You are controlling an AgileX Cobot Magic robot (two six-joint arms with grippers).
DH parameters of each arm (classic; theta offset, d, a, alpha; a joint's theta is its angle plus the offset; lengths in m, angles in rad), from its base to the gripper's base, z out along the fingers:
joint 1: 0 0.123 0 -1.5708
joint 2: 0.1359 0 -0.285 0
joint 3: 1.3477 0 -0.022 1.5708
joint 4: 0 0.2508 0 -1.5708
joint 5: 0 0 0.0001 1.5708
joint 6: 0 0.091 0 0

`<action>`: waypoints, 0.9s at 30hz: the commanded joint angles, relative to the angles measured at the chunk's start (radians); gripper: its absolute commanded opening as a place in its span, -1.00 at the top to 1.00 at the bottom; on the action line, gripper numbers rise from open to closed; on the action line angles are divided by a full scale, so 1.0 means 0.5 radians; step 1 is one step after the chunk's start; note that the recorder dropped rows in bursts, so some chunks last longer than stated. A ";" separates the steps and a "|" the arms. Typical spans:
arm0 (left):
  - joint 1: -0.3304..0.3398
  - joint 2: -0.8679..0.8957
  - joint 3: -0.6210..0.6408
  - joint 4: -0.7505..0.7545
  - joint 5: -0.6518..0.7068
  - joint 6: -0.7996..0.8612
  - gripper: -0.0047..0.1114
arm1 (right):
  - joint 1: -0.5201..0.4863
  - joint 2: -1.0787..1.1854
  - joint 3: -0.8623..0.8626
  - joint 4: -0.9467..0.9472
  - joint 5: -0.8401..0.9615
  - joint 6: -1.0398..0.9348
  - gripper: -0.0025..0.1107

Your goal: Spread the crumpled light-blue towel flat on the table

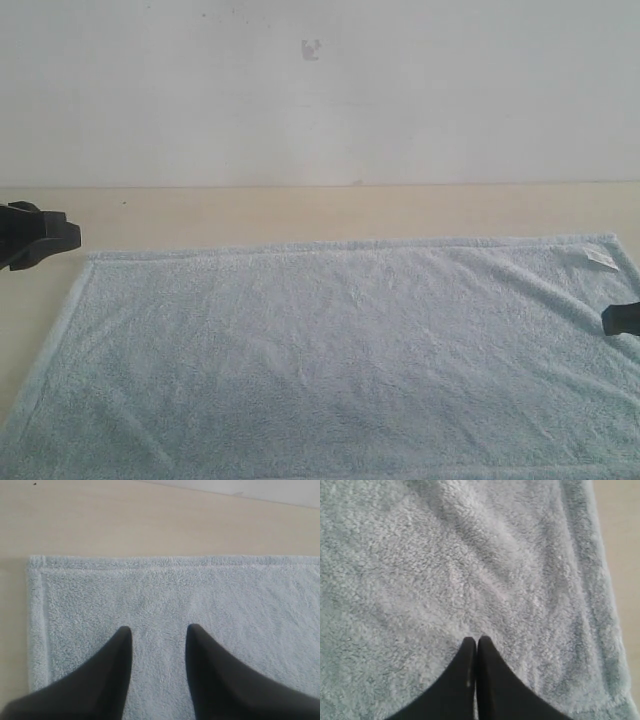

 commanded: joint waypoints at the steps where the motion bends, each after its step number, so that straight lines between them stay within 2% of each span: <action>1: -0.011 -0.015 0.005 -0.023 0.028 -0.017 0.33 | -0.008 -0.018 0.000 0.218 -0.061 -0.223 0.96; 7: -0.011 -0.015 0.005 -0.023 0.028 -0.017 0.33 | -0.008 -0.018 0.050 0.418 -0.126 -0.419 0.96; 17: -0.011 -0.015 0.005 -0.024 0.033 -0.017 0.43 | -0.008 -0.018 0.086 0.461 -0.239 -0.419 0.96; 19: -0.011 -0.015 0.005 -0.024 0.057 -0.017 0.47 | -0.008 -0.018 0.086 0.461 -0.239 -0.419 0.96; 24: -0.011 -0.015 0.005 -0.024 0.176 0.045 0.82 | -0.008 -0.018 0.086 0.479 -0.243 -0.419 0.96; 27: -0.011 -0.015 0.005 -0.024 0.210 0.065 0.85 | -0.008 -0.018 0.086 0.486 -0.235 -0.419 0.96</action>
